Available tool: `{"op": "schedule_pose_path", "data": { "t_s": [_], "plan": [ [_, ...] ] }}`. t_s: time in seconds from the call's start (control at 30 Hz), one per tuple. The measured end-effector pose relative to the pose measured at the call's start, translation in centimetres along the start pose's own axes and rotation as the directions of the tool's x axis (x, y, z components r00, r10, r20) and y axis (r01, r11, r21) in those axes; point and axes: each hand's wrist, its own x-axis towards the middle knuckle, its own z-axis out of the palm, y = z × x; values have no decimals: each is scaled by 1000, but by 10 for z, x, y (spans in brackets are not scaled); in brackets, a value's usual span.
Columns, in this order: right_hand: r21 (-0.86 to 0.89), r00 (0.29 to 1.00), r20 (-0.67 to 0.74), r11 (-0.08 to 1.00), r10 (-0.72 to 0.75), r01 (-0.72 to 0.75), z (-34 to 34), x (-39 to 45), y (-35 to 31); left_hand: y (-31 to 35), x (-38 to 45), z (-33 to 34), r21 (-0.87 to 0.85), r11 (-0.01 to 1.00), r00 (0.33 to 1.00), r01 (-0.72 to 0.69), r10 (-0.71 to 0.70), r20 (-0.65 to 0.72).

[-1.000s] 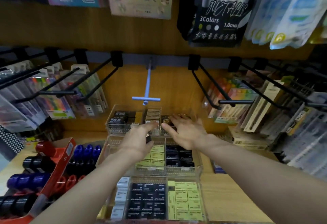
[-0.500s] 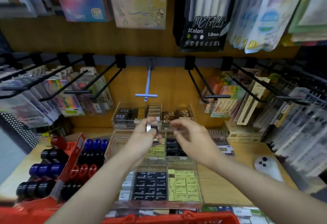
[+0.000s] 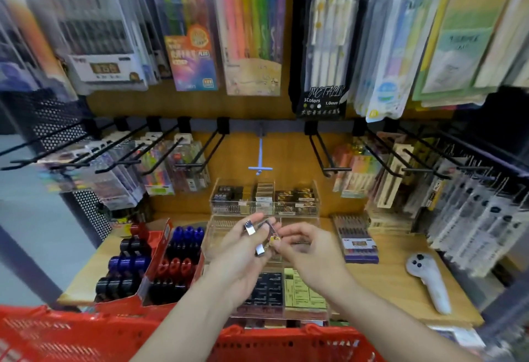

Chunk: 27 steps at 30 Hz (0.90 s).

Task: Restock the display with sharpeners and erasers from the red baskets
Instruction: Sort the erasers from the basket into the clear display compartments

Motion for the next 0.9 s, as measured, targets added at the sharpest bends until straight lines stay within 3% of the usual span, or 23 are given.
{"op": "schedule_pose_path", "data": {
  "t_s": [0.07, 0.13, 0.23, 0.3, 0.43, 0.53, 0.63, 0.73, 0.8, 0.9],
  "plan": [
    [-90, 1000, -28, 996, 9, -12, -11, 18, 5, 1, 9, -5, 184, 982, 997, -46, 57, -53],
    [-267, 993, -117, 963, -7, -25, -27, 49, 9, 6, 25, -9, 489, 865, 984, -115, 167, -62],
    [-414, 975, -217, 909, -46, -49, -45, 103, 16, 13, 64, -12, 864, 456, 951, -214, 299, 78],
    [-515, 972, -221, 856, -78, -48, -47, 142, 25, 11, 96, -14, 944, 199, 934, -264, 298, 198],
    [-752, 990, -139, 653, -26, -88, -32, 201, 51, -8, 144, -18, 963, -45, 942, -265, 203, 269],
    [-841, 989, -145, 524, 17, -132, -23, 216, 63, -20, 158, -25, 961, -104, 936, -256, 222, 273],
    [-879, 988, -140, 467, -60, -96, -22, 211, 61, -23, 160, -29, 954, -90, 928, -286, 223, 299],
    [-867, 980, 4, 487, -199, 102, -16, 190, 59, -21, 158, -28, 963, -56, 936, -264, 226, 270],
    [-858, 954, 160, 442, -252, 261, -8, 172, 62, -19, 157, -26, 965, -52, 942, -256, 213, 261],
    [-877, 950, 247, 373, -190, 302, -4, 159, 71, -16, 155, -22, 967, -47, 948, -252, 189, 256]
  ]
}}
